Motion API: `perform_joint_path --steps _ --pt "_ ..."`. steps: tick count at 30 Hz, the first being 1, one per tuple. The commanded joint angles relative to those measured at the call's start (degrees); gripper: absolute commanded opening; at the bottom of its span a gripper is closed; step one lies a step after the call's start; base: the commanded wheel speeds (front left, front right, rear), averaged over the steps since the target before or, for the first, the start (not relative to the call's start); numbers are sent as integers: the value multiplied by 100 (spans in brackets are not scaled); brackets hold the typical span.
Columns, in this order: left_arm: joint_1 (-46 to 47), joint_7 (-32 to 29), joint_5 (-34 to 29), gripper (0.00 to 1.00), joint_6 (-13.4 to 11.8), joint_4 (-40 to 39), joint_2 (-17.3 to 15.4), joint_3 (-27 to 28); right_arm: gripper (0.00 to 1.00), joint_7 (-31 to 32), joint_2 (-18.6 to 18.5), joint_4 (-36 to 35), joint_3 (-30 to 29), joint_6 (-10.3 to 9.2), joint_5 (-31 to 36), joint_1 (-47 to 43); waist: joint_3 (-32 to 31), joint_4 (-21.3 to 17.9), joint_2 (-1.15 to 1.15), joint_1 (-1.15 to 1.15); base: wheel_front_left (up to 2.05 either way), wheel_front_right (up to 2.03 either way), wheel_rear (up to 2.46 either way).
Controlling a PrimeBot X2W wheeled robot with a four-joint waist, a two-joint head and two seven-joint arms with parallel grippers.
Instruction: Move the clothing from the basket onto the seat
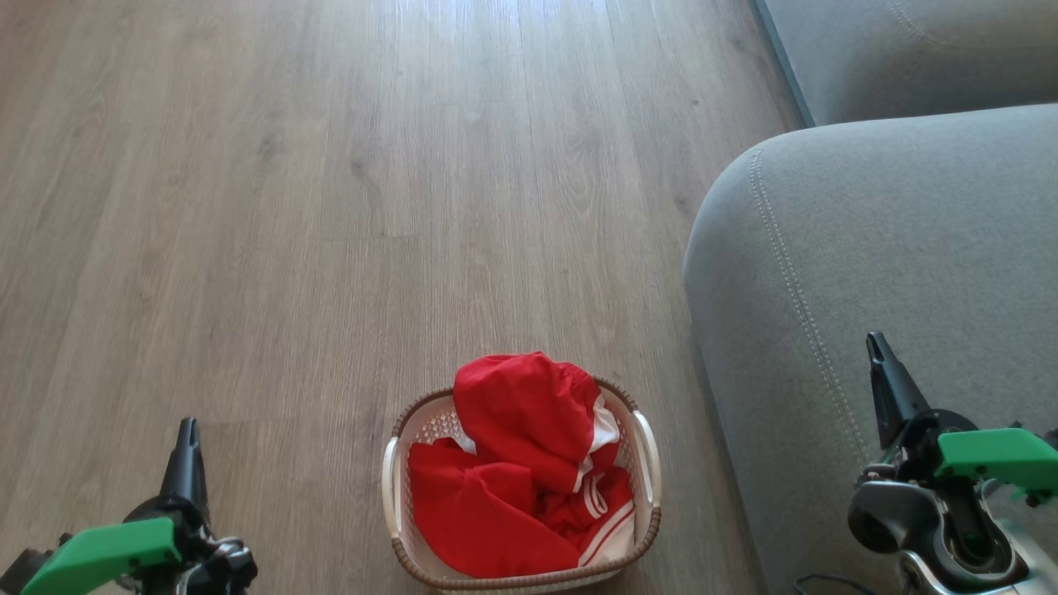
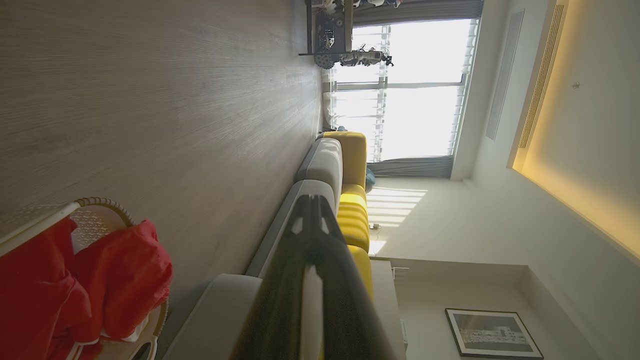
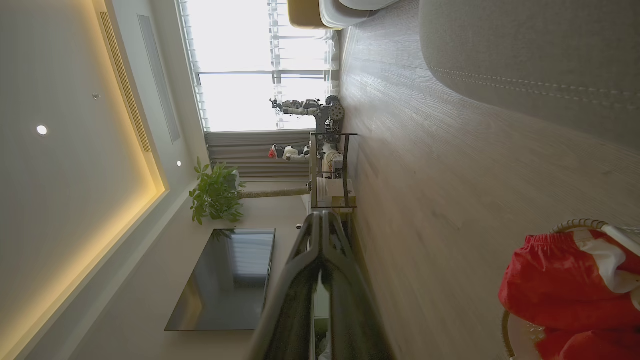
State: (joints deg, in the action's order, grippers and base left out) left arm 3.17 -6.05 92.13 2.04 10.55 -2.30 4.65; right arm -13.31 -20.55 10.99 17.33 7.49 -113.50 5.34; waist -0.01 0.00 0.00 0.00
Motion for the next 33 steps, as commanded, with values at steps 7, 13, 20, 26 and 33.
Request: perform_joint_path --steps 7,13,20,26,33 --pt "258 -34 6 0 44 -205 -57 193 0 -56 -160 -211 71 0 -12 242 0 0 0 0 0 0 0" --pt "-4 4 -1 100 -3 36 2 -4 100 2 20 43 3 2 2 -10 0 0 0 0 0 0 0" --pt "-99 96 -35 100 8 134 16 -66 100 -5 161 163 26 1 124 -91 -13 1 0 0 0 0 0" --pt "-141 197 -120 100 -3 52 13 -108 100 -13 242 136 -16 1 341 -109 -30 0 0 0 0 0 0" --pt "-163 314 -375 100 -45 -74 8 -162 100 -23 335 86 -116 1 758 -125 -50 -2 0 0 0 0 0"
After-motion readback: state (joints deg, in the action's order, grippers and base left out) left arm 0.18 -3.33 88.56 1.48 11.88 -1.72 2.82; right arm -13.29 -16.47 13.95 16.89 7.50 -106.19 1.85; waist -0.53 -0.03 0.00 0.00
